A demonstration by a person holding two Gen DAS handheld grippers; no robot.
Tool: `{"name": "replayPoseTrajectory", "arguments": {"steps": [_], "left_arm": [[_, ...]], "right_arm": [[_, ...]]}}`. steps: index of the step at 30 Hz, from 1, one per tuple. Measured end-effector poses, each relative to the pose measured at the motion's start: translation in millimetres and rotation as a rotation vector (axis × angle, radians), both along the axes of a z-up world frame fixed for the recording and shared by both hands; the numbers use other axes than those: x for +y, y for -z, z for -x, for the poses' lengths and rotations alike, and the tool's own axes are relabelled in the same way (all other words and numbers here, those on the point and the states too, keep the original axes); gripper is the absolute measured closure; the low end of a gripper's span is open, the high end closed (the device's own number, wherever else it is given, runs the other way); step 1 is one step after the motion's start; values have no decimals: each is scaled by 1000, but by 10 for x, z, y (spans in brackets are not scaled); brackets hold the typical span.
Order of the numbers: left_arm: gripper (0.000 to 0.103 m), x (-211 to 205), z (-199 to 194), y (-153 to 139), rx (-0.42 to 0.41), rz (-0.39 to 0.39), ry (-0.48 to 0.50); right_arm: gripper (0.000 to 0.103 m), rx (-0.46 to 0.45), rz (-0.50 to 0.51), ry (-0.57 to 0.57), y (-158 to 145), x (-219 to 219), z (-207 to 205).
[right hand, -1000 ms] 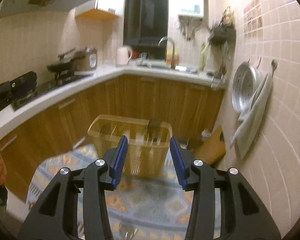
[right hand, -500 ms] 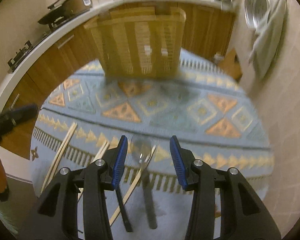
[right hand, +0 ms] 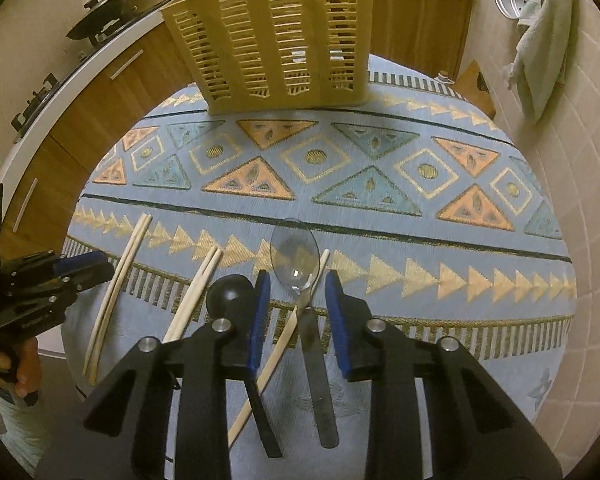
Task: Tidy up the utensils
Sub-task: 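Lower the left tool and grasp a wooden chopstick while the right tool grasps a clear spoon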
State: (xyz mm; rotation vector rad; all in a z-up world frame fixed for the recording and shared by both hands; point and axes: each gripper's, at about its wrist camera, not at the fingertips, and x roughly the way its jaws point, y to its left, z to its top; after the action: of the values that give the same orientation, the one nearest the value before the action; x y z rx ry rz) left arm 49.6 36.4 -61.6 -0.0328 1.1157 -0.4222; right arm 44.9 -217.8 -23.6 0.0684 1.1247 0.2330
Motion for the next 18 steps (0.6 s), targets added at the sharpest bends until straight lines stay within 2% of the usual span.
{"name": "replayPoseTrajectory", "arguments": {"steps": [3, 7, 15, 18], "left_arm": [[84, -54, -24, -4, -23, -45, 5], [84, -112, -37, -7, -31, -85, 20], [83, -280, 17, -15, -77, -219, 64], [82, -235, 22, -14, -54, -252, 103]], "right_arm": [[77, 2, -5, 3, 11, 4, 3], [77, -4, -3, -1, 8, 5, -6], [77, 1, -20, 9, 34, -39, -31], [77, 3, -22, 7, 43, -69, -9]]}}
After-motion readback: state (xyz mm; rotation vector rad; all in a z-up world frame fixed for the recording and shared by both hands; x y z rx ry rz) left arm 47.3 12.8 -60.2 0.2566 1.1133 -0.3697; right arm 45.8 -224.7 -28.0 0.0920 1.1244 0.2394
